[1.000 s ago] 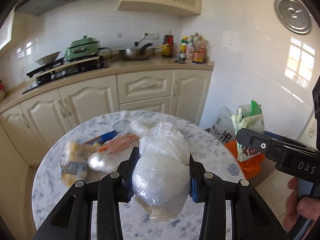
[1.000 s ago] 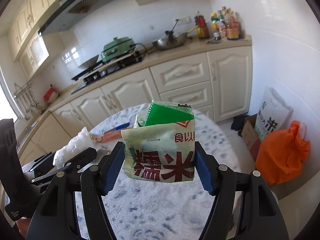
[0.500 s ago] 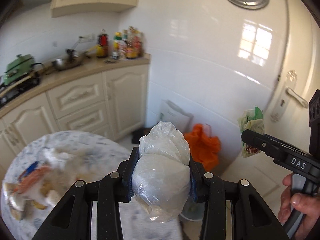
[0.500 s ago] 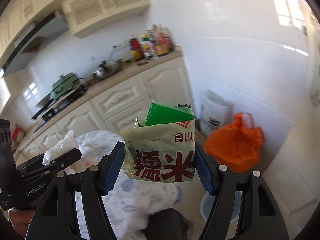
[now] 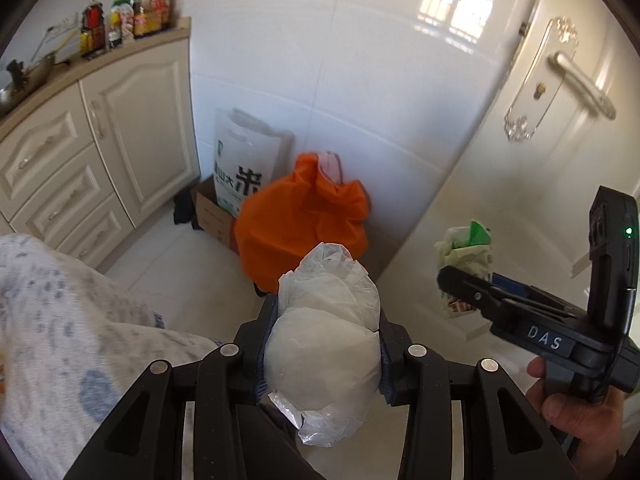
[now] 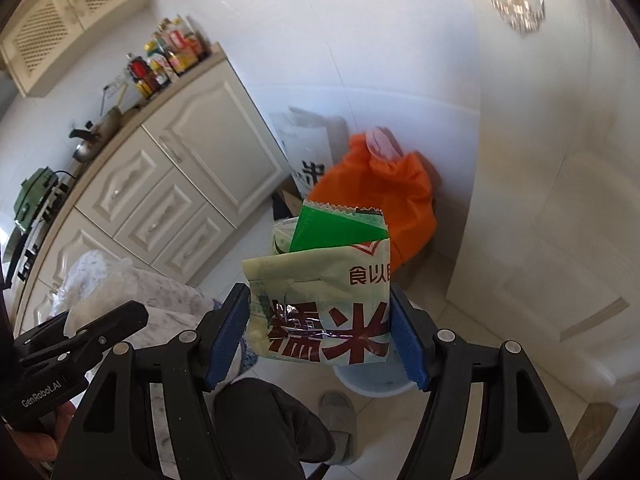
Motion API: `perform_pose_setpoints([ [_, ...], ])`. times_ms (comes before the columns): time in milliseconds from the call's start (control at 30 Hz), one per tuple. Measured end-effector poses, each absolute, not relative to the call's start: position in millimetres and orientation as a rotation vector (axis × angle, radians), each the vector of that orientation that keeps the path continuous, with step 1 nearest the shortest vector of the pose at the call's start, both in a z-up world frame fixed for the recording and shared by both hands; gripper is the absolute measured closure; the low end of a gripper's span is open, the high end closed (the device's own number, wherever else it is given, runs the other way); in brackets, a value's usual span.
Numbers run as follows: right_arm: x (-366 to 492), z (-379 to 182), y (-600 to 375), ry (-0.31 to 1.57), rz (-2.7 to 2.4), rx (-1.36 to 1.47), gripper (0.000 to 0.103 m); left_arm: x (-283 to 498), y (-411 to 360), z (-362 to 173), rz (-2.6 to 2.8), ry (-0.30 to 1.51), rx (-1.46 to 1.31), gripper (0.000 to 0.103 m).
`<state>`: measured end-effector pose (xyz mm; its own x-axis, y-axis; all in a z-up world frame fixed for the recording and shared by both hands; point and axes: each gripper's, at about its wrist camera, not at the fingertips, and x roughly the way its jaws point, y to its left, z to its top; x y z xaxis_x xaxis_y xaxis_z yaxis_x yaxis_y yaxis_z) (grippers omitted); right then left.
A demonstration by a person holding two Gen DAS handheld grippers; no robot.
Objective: Collect trash
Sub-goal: 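Carry the rice bag and white plastic bag with both tools to the blue bin, then open both tools to drop the rice bag and plastic bag into the bin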
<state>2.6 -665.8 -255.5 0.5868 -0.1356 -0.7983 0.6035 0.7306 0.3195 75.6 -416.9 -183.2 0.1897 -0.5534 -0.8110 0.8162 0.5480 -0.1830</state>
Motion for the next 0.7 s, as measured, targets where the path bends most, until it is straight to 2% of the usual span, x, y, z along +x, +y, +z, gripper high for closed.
perform_pose_setpoints([
  [400, 14, -331, -700, 0.953, -0.478, 0.73, 0.032, 113, -538, -270, -1.016, 1.145, 0.443, 0.06],
  [467, 17, -339, -704, 0.972, -0.5, 0.732, 0.029, 117, -549, -279, -1.009, 1.154, 0.472, 0.051],
  [533, 14, -345, -709, 0.987, -0.516, 0.743, 0.023, 120, -553, -285, -0.985, 1.139, 0.491, 0.032],
  [600, 8, -346, -712, 0.977, -0.526, 0.758, 0.015, 123, -556, -287, -0.964, 1.115, 0.496, 0.019],
  [633, 6, -346, -713, 0.971, -0.536, 0.76, 0.01, 124, -556, -286, -0.955, 1.103, 0.495, 0.015],
  [700, 3, -344, -714, 0.967, -0.545, 0.761, 0.008, 127, -557, -286, -0.939, 1.091, 0.493, 0.015],
])
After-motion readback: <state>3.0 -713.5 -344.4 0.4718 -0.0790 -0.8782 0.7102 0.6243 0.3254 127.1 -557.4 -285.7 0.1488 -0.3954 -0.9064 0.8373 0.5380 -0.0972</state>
